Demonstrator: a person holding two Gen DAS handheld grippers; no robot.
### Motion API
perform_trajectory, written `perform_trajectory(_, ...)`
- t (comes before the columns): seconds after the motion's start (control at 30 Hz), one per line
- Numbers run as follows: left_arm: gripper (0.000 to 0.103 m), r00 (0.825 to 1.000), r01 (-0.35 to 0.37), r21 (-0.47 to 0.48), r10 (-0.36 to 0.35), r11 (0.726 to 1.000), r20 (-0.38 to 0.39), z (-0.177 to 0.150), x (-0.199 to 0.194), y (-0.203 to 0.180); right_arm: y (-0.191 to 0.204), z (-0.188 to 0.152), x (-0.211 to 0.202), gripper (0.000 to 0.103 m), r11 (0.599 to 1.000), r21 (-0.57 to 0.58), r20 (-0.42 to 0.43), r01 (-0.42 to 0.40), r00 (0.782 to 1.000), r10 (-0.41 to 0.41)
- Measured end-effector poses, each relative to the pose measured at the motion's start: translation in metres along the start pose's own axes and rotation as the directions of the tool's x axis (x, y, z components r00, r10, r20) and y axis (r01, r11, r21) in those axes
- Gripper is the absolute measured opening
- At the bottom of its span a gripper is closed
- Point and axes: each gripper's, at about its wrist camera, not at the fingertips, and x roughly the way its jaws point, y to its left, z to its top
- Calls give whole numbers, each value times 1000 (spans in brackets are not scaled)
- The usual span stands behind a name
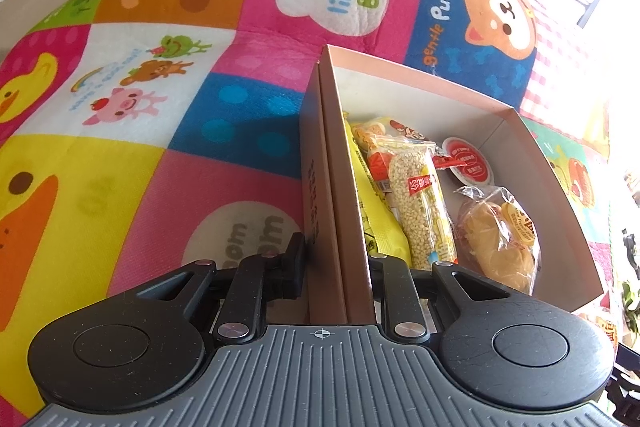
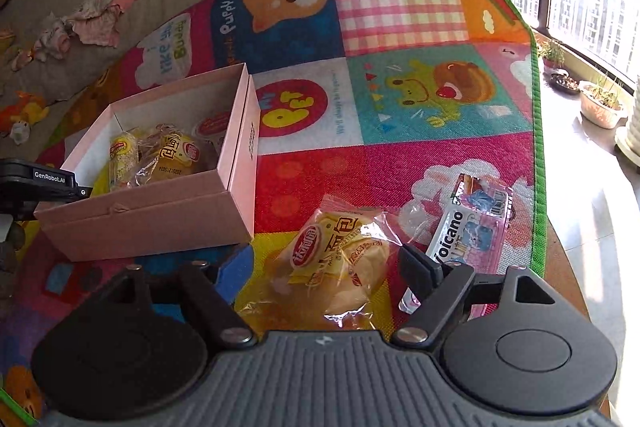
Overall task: Organize objects
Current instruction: 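Move the right gripper to the second yellow-wrapped bun, then grasp the second bun with the right gripper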
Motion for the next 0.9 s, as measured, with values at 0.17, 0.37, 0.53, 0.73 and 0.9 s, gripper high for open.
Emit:
perform_trajectory(0.17,23,1000,2,0,-2,1000,1,0,0,0,19,-5,3,78,995,-104,-17,-7,1000,6)
perform_trajectory(0.37,23,1000,6,18,-6,1000,-11,3,1,-1,19,-19,-5,78,978,-208,-58,25,998,-37)
perform_trajectory(0.53,23,1000,7,21,-7,1000,-8,3,1,-1,12,-21,-23,77,972,-233,-41,37,998,-48)
perform_trajectory(0.73,23,1000,5,20,-5,1000,-3,2,1,-1,22,-1,-17,80,978,-210,-10,-7,1000,5)
perform_trajectory(0.9,23,1000,1,30,-1,1000,0,1,1,-2,32,15,18,82,979,-198,-5,42,999,-44)
